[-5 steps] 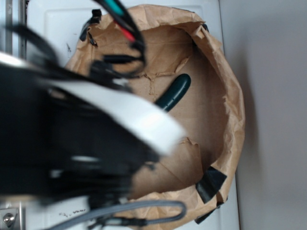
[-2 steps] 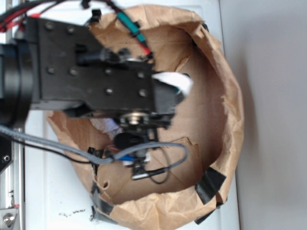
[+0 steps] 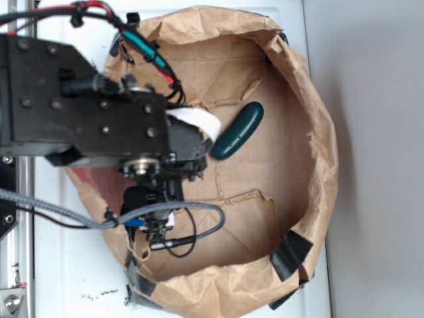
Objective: Grab the white paper.
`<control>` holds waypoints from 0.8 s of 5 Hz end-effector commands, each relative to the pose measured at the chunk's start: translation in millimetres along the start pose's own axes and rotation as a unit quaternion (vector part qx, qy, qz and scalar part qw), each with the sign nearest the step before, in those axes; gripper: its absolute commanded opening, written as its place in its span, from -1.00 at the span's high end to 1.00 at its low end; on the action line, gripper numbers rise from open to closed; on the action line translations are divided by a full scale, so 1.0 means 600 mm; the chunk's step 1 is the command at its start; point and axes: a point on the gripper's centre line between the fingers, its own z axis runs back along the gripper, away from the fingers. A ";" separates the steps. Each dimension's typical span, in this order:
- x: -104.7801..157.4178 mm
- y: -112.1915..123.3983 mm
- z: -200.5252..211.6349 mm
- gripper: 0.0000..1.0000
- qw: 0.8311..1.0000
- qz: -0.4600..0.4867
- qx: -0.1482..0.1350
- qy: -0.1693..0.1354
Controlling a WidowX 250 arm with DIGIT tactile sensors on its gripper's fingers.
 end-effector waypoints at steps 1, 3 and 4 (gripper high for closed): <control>0.008 0.004 -0.019 -1.00 1.000 -0.009 0.024 -0.012; 0.040 0.021 -0.063 -0.79 0.997 -0.001 0.076 -0.008; 0.044 0.022 -0.049 1.00 0.997 -0.003 0.073 -0.033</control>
